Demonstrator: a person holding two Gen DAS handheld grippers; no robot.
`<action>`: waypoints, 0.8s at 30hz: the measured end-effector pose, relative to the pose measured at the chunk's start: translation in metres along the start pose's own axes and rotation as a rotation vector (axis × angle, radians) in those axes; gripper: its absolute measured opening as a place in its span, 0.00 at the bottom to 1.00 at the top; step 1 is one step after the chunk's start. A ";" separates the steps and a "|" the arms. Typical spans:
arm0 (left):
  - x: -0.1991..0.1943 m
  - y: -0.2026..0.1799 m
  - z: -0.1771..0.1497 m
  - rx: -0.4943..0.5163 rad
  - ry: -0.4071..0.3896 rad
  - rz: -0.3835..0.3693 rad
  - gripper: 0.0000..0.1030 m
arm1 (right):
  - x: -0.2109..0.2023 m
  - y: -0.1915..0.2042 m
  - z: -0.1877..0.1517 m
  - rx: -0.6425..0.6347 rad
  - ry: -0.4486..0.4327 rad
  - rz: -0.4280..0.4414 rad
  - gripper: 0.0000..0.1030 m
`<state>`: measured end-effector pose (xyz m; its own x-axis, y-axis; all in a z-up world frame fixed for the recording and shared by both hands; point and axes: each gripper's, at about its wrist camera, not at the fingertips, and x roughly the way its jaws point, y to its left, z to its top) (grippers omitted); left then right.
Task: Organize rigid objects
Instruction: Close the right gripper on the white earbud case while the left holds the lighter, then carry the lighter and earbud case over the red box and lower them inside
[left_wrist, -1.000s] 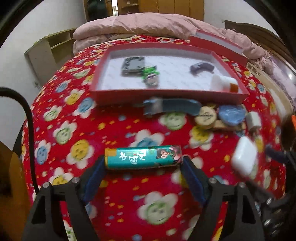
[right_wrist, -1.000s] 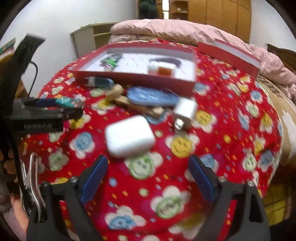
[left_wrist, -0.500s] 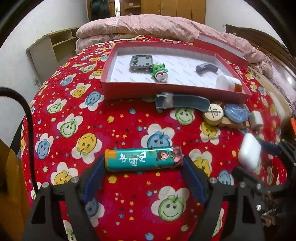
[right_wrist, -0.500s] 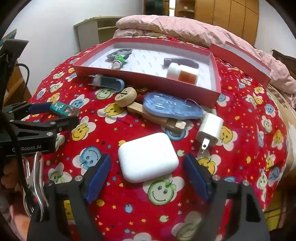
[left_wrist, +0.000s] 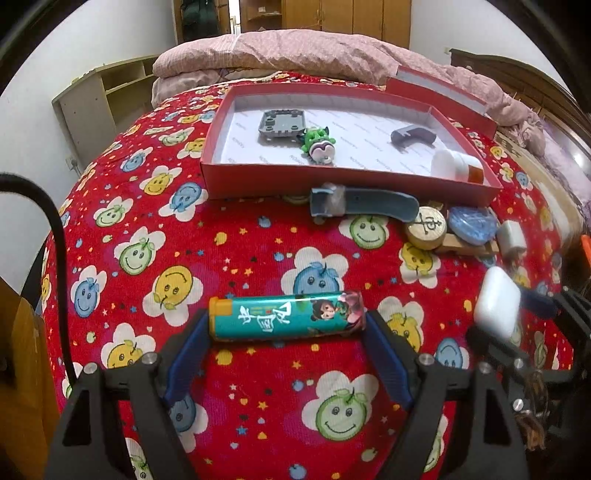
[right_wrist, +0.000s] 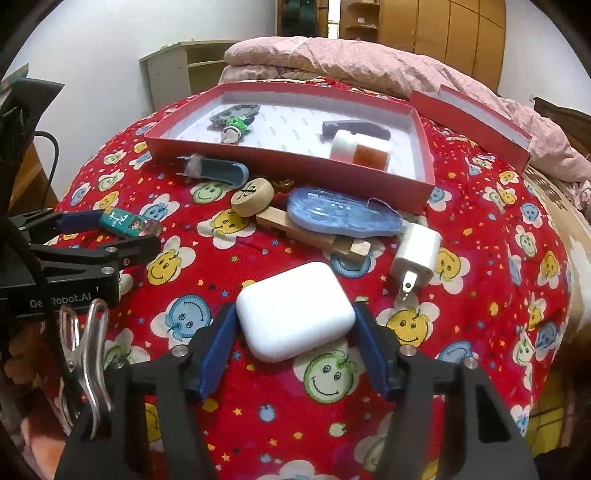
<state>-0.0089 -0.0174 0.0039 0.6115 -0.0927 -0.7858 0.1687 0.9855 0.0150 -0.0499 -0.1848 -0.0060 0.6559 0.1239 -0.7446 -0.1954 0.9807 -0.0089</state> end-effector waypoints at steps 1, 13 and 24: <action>0.000 0.000 0.001 -0.007 0.005 -0.001 0.82 | 0.000 -0.001 0.000 0.007 0.000 0.002 0.61; -0.013 0.009 0.005 -0.022 -0.018 0.001 0.82 | -0.011 -0.007 0.004 0.051 -0.028 0.020 0.61; -0.037 0.017 0.024 -0.029 -0.084 -0.027 0.82 | -0.020 -0.021 0.015 0.142 -0.049 0.094 0.61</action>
<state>-0.0101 -0.0008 0.0485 0.6699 -0.1298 -0.7310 0.1647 0.9861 -0.0241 -0.0475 -0.2056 0.0191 0.6750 0.2197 -0.7043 -0.1547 0.9756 0.1561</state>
